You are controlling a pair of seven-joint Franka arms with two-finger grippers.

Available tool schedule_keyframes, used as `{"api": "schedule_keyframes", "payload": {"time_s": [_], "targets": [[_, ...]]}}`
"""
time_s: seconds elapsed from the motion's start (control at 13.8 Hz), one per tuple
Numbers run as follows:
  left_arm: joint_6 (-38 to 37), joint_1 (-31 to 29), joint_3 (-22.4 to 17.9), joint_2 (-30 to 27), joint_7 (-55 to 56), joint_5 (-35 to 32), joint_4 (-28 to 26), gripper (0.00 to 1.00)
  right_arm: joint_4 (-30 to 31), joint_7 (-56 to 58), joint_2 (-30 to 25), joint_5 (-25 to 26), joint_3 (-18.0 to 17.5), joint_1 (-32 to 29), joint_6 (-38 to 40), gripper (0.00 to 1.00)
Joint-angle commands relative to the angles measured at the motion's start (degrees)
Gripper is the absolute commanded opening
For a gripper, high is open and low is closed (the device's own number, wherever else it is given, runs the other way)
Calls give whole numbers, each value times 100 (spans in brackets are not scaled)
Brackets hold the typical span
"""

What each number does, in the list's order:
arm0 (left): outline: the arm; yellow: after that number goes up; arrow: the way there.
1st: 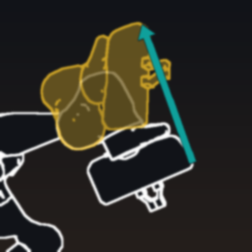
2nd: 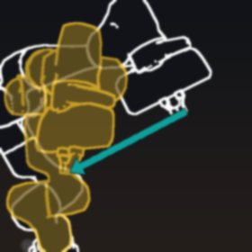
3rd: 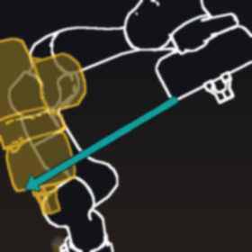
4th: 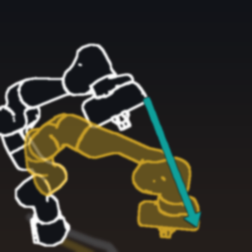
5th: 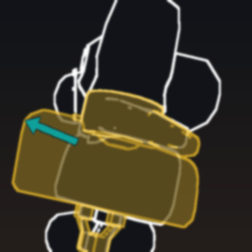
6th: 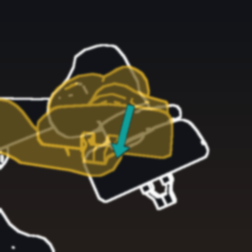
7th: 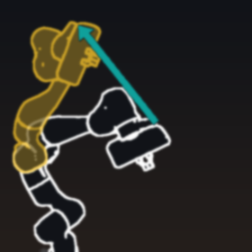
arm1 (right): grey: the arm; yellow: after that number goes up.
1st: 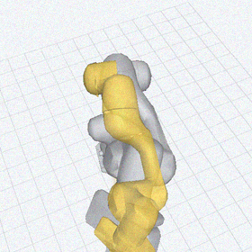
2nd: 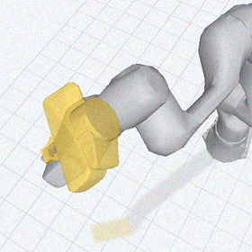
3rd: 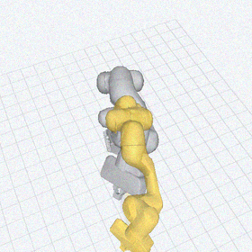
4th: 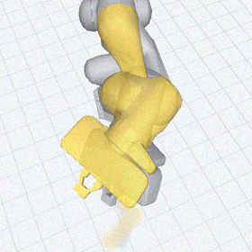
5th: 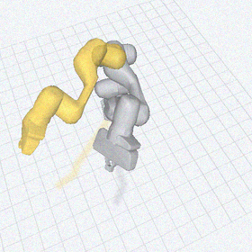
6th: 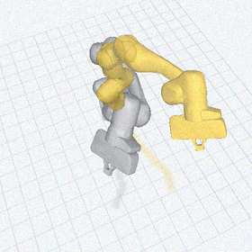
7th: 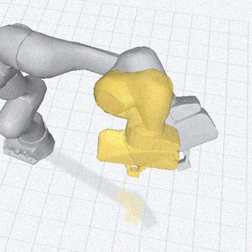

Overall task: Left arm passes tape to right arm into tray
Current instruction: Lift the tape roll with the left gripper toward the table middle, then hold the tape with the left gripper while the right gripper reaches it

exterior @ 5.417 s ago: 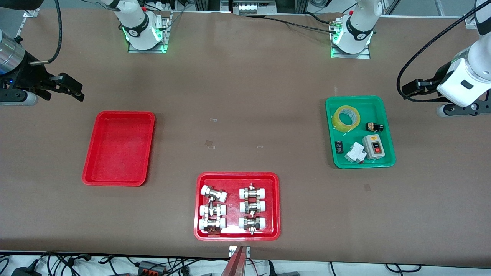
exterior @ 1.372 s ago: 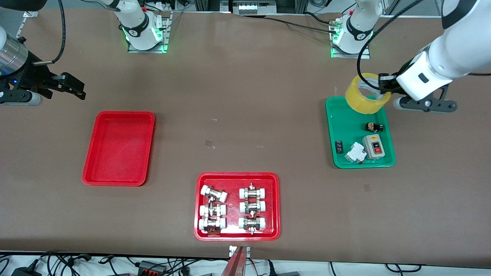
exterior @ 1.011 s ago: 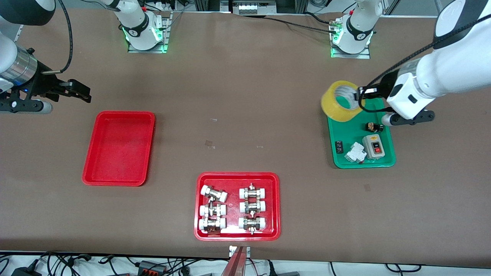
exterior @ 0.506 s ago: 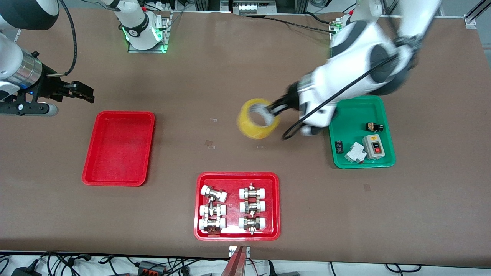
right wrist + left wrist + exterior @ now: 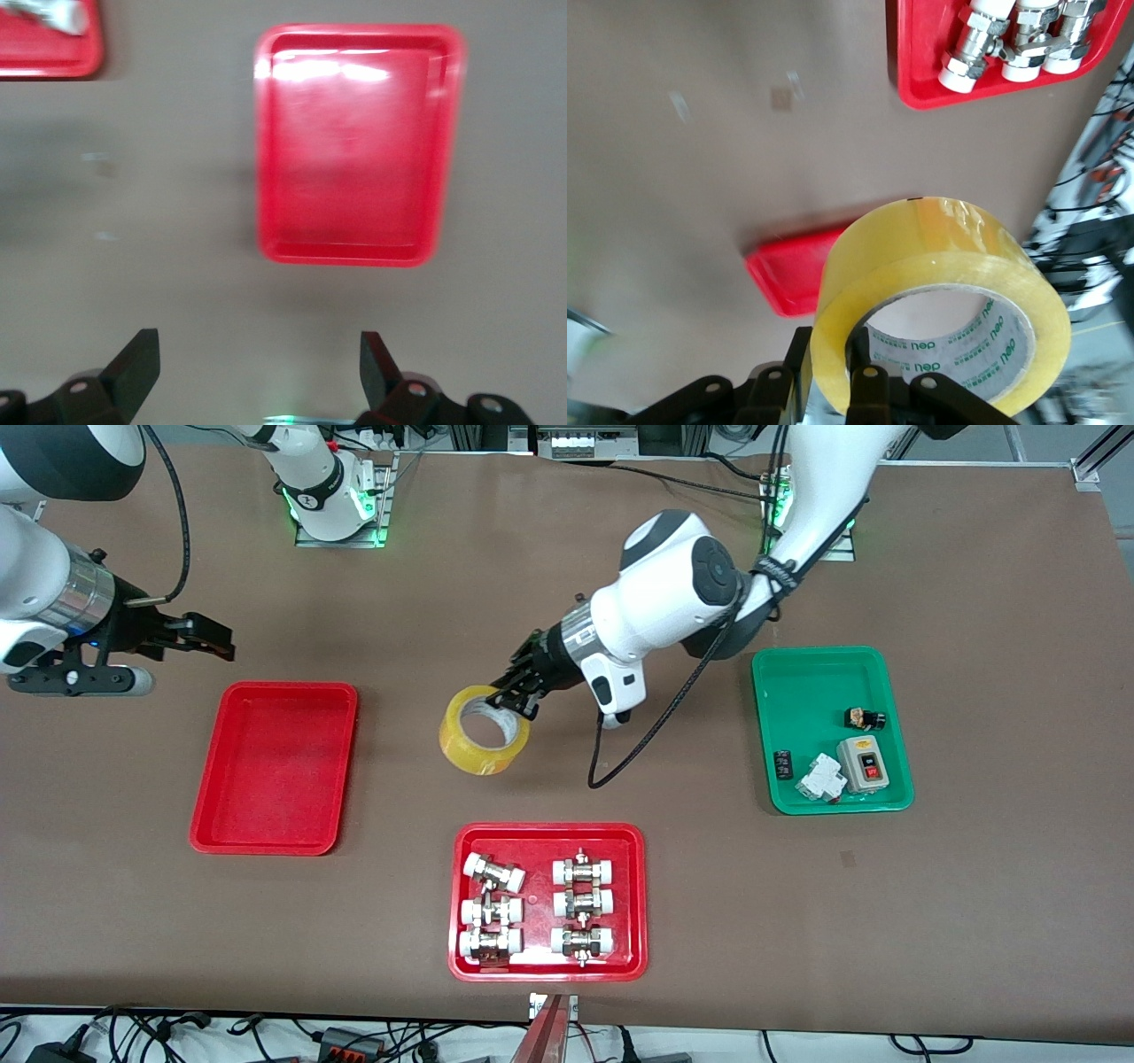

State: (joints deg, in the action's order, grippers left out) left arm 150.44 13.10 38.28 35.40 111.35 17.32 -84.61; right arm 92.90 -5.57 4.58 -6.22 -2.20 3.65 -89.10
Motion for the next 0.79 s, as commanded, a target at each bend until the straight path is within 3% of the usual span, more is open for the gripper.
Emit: {"api": "schedule_keyframes", "payload": {"time_s": [0.0,0.22,0.29,0.36,0.51,0.72], "targets": [[633,192,-136,116,1017,53,243,1,-123,214,130,-859,0,13,42,100],[723,306,-154,221,1012,-87,226,5,-159,871,603,-2492,0,-13,-203,100],[714,307,-206,221,777,-575,200,6,-159,1091,744,-3020,-8,-4,-413,100],[671,298,-224,230,391,-1250,147,0,-159,1285,841,-3460,-8,22,-624,100],[635,272,-224,344,-452,-1914,-28,0,-194,1593,1105,-4200,-8,214,-1080,100],[626,281,-233,380,-1045,-2022,-204,0,-360,2049,1509,-4896,-8,391,-1626,100]]}}
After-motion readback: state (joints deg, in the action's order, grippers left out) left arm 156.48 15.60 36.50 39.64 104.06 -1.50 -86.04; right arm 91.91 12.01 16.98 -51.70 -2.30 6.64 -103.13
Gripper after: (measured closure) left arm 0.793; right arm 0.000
